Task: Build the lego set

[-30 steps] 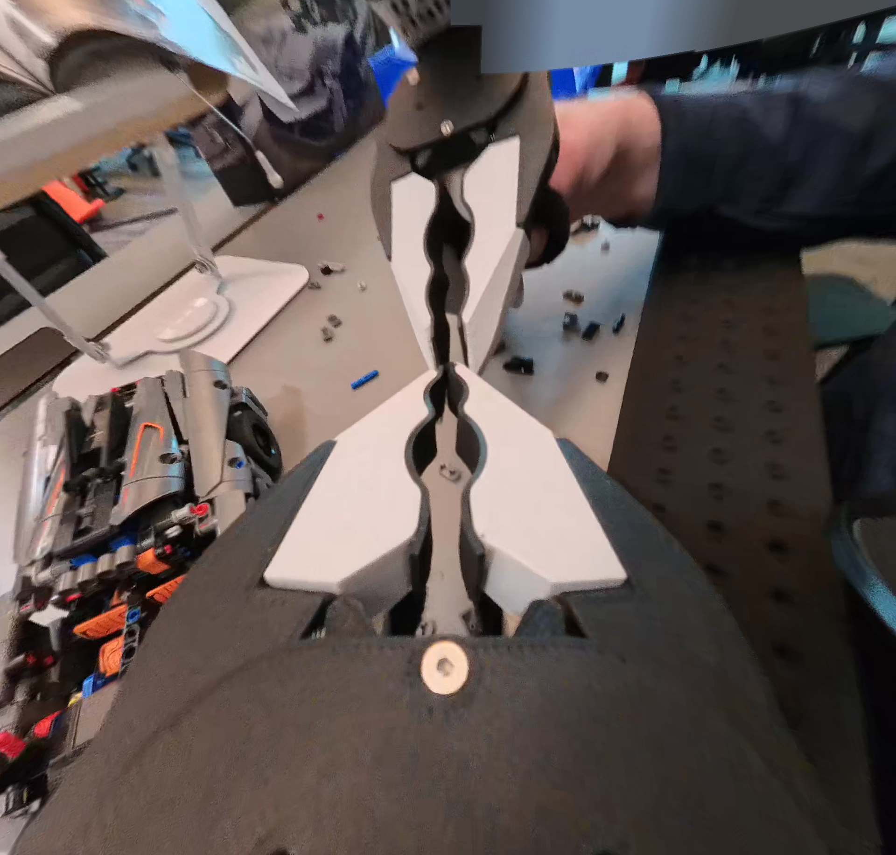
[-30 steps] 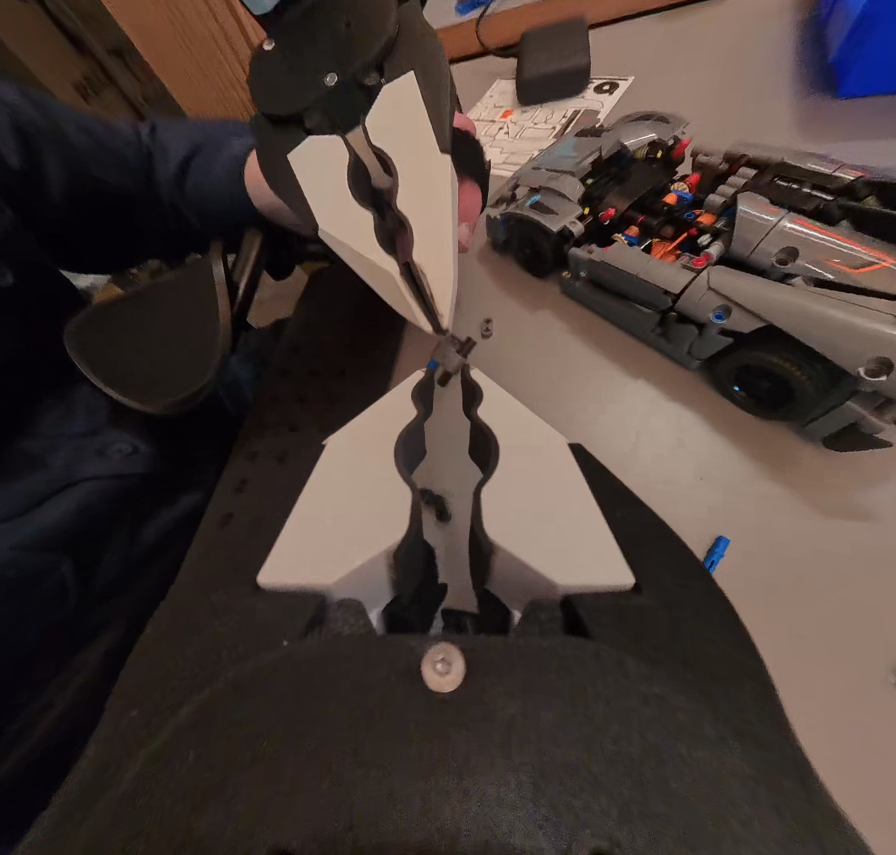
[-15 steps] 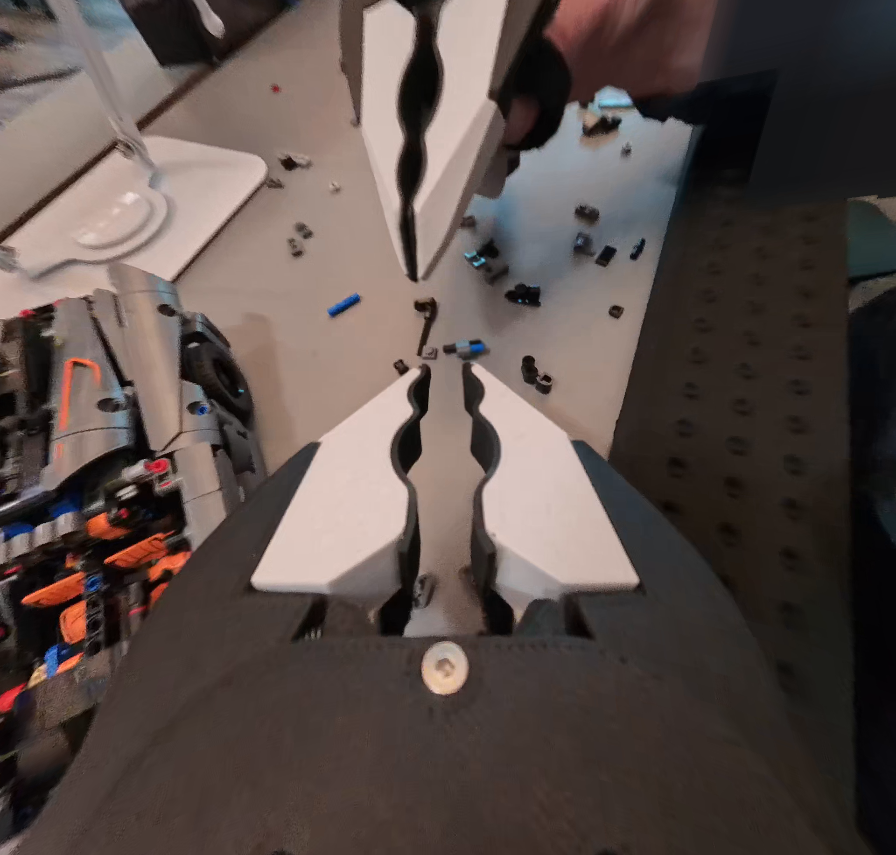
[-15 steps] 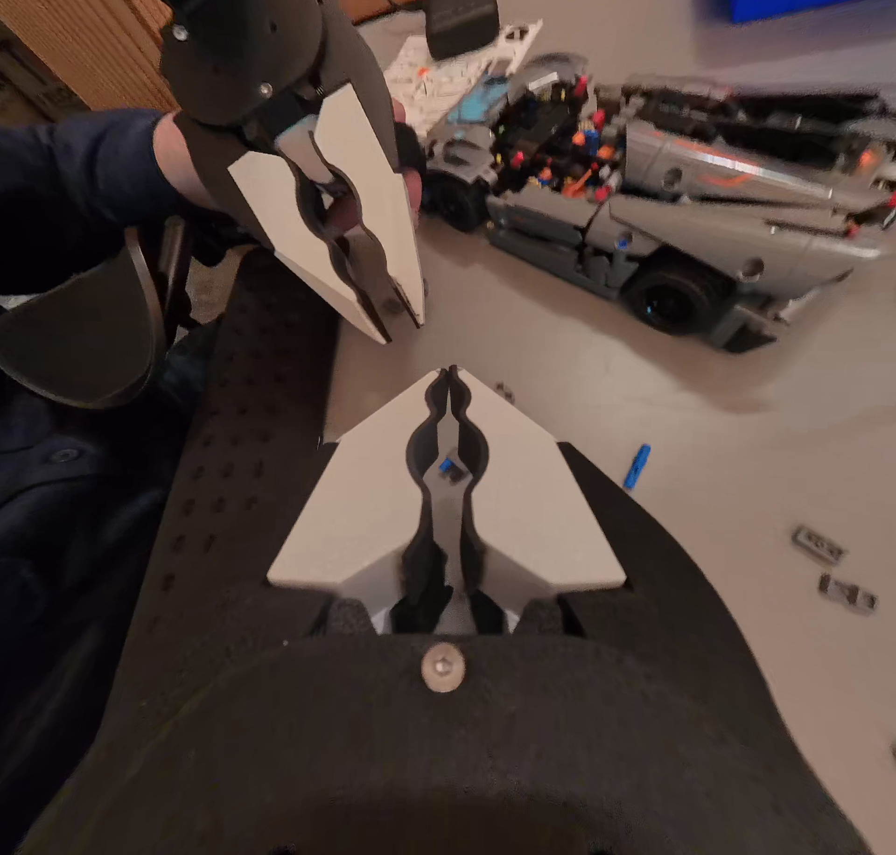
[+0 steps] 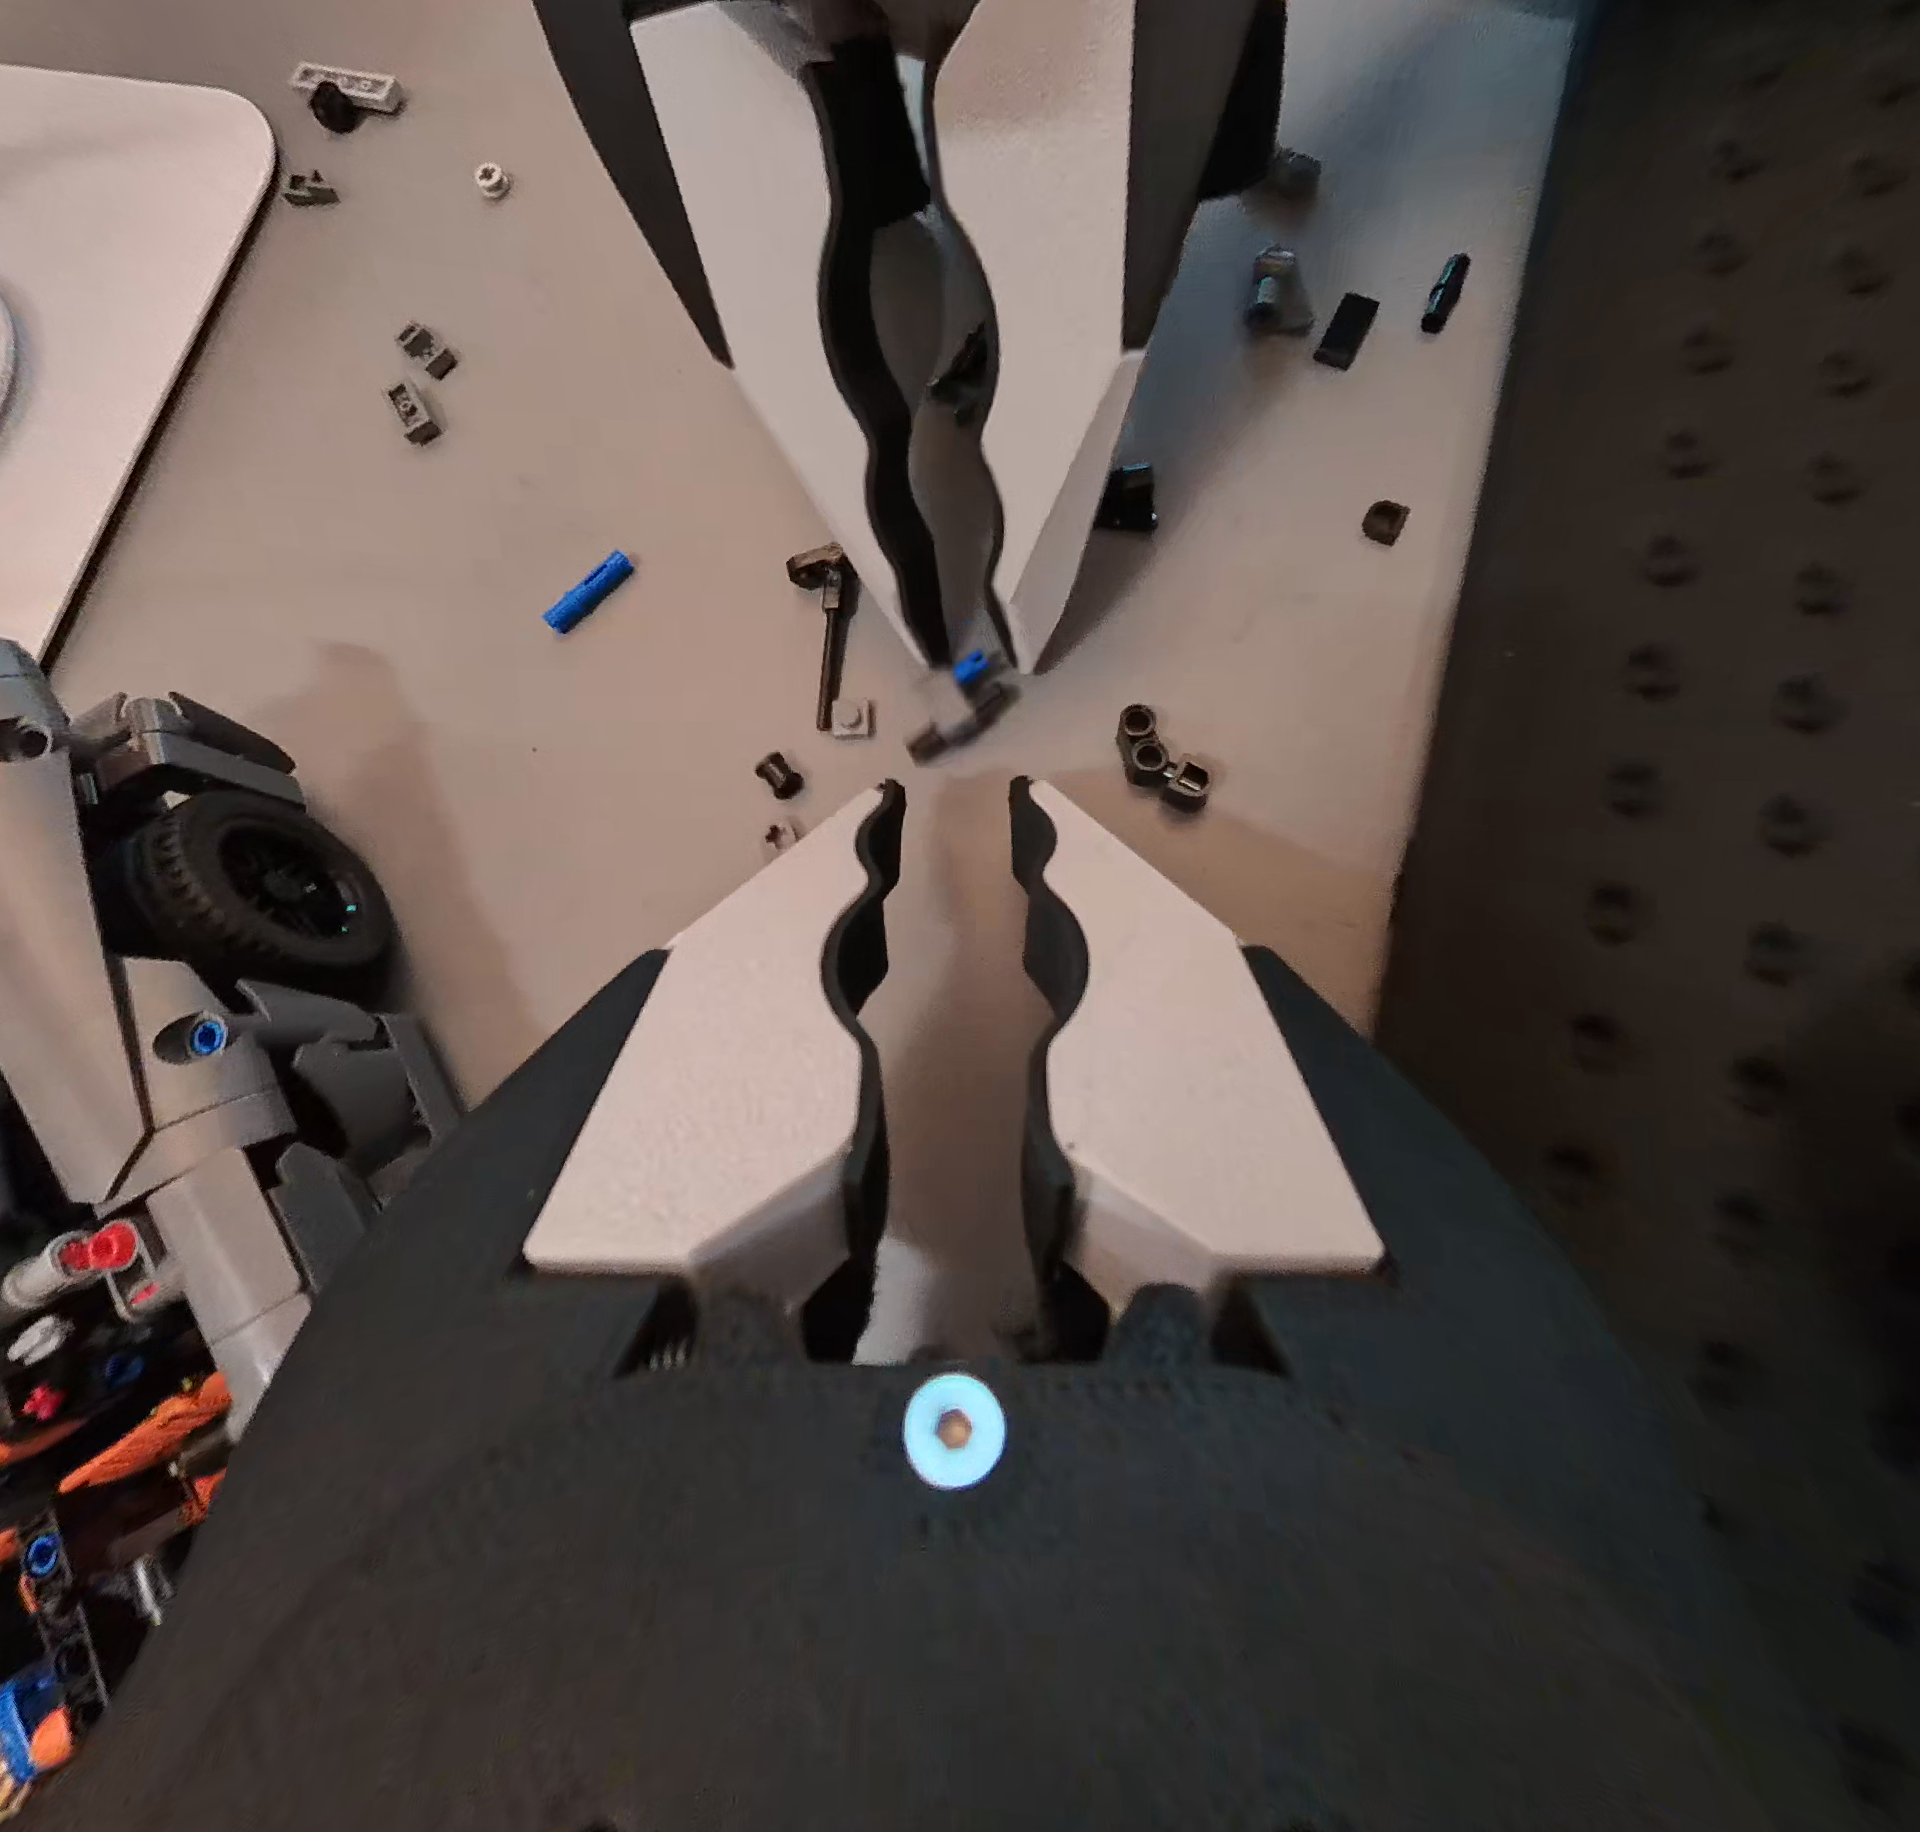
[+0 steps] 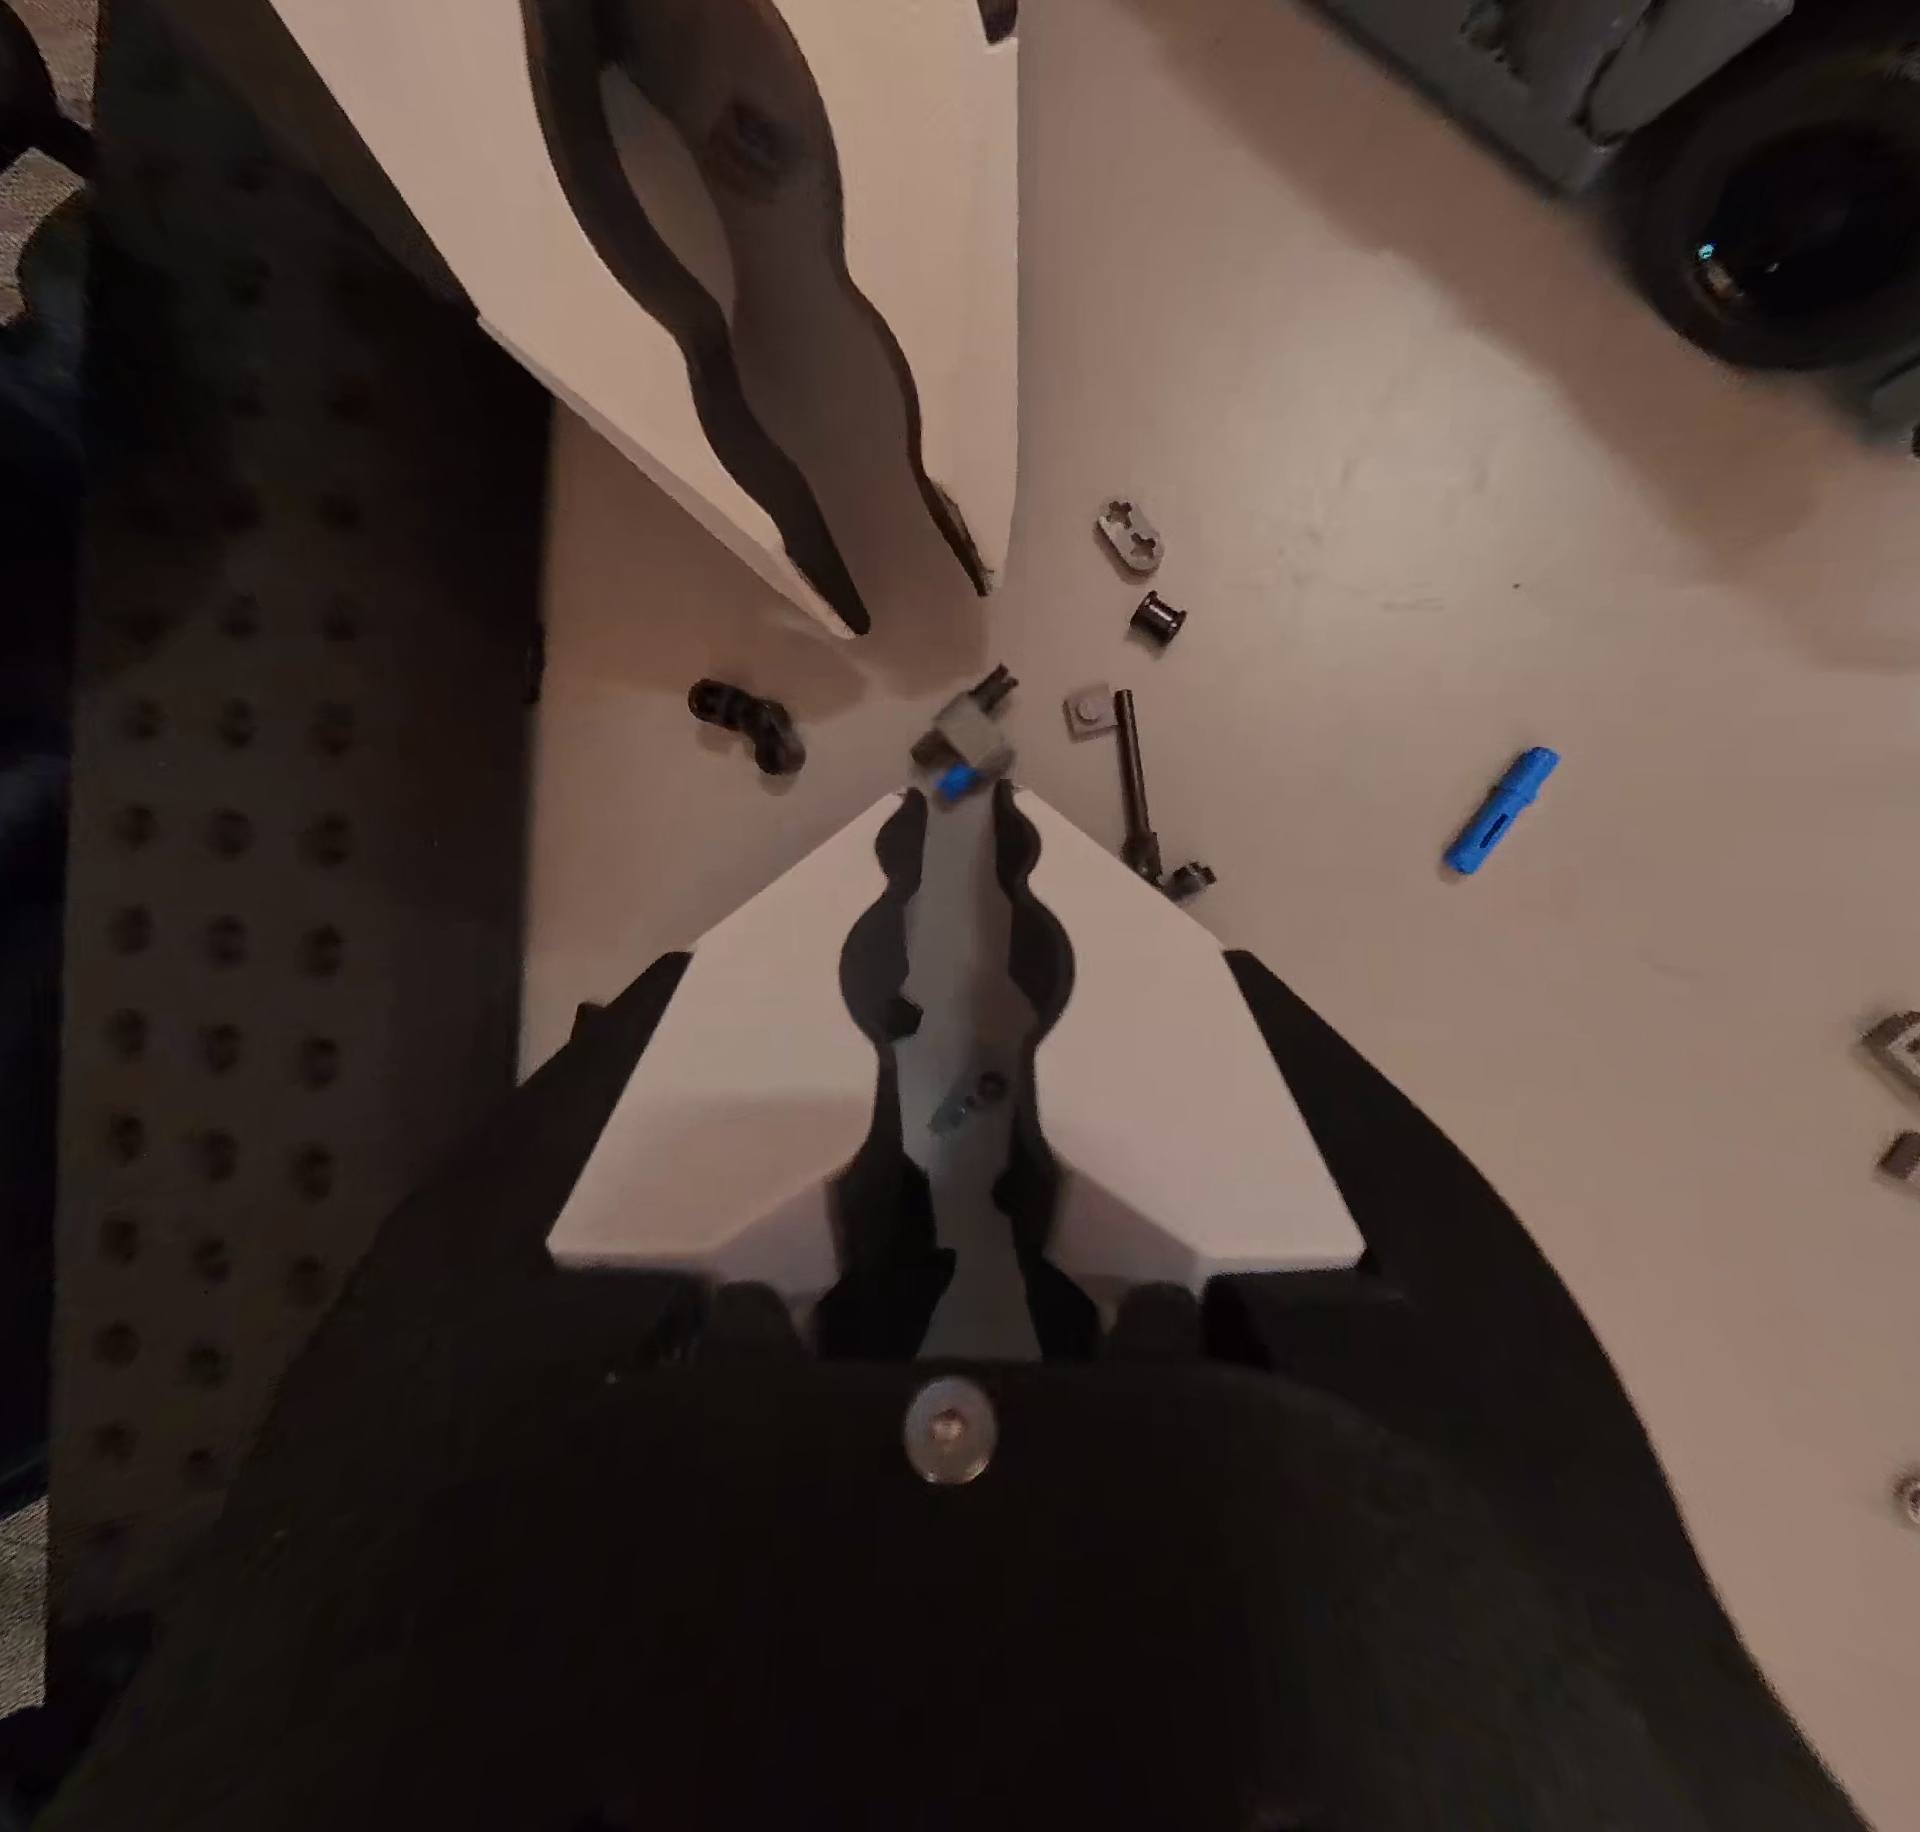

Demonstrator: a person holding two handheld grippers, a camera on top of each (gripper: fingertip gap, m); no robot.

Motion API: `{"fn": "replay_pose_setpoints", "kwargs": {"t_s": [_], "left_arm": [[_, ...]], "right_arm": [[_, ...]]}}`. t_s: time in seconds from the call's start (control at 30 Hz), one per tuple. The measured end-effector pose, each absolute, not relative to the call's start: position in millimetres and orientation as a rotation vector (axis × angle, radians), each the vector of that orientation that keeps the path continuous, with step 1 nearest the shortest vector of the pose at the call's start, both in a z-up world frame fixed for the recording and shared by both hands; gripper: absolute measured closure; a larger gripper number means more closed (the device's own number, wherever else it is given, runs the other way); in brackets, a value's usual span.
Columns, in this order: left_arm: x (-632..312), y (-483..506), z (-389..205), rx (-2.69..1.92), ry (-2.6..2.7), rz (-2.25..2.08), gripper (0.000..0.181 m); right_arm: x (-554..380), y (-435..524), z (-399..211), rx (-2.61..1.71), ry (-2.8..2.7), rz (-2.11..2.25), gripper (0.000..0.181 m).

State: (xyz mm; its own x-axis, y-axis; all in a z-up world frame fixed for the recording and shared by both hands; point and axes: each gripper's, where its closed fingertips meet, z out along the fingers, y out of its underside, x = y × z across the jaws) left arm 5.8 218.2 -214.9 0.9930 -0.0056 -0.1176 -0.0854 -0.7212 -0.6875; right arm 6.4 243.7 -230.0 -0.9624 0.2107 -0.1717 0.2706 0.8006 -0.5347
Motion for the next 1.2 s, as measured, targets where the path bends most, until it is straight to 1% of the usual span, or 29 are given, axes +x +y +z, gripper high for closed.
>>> {"fn": "replay_pose_setpoints", "kwargs": {"t_s": [0.13, 0.3, 0.37, 0.4, 0.43, 0.6, 0.63, 0.77, 0.87, 0.93, 1.0, 1.1, 1.17, 1.2], "left_arm": [[3, 222, -224, -2.422, 0.104, 0.174, 0.162], [2, 226, -229, -2.458, 0.158, 0.213, 0.16], [1, 228, -230, -2.464, 0.155, 0.197, 0.162], [2, 229, -231, -2.467, 0.157, 0.182, 0.168], [5, 230, -232, -2.471, 0.17, 0.148, 0.178], [3, 232, -232, -2.46, 0.188, 0.187, 0.18], [0, 232, -231, -2.457, 0.201, 0.244, 0.18], [-10, 233, -212, -2.38, 0.271, 0.462, 0.18], [-14, 234, -193, -2.299, 0.326, 0.624, 0.18], [-14, 235, -181, -2.248, 0.341, 0.695, 0.18], [-17, 235, -171, -2.207, 0.357, 0.779, 0.18], [-14, 237, -161, -2.154, 0.389, 0.837, 0.18], [-14, 238, -157, -2.138, 0.412, 0.884, 0.181], [-13, 238, -157, -2.137, 0.423, 0.898, 0.181]], "right_arm": [[3, 245, -232, 0.367, 2.922, -0.878, 0.181], [3, 244, -232, 0.363, 2.919, -0.886, 0.181], [3, 244, -232, 0.363, 2.915, -0.892, 0.181], [3, 243, -232, 0.365, 2.909, -0.895, 0.181], [4, 243, -232, 0.366, 2.902, -0.899, 0.181], [3, 244, -230, 0.392, 2.869, -0.92, 0.181], [2, 243, -228, 0.412, 2.85, -0.944, 0.177], [-8, 241, -209, 0.531, 2.705, -1.11, 0.172], [-14, 241, -189, 0.616, 2.536, -1.259, 0.173], [-18, 242, -179, 0.662, 2.442, -1.321, 0.167], [-22, 242, -170, 0.687, 2.372, -1.385, 0.166], [-17, 237, -154, 0.65, 2.254, -1.466, 0.171], [-15, 236, -148, 0.636, 2.204, -1.491, 0.171], [-14, 236, -145, 0.632, 2.181, -1.503, 0.175]]}}
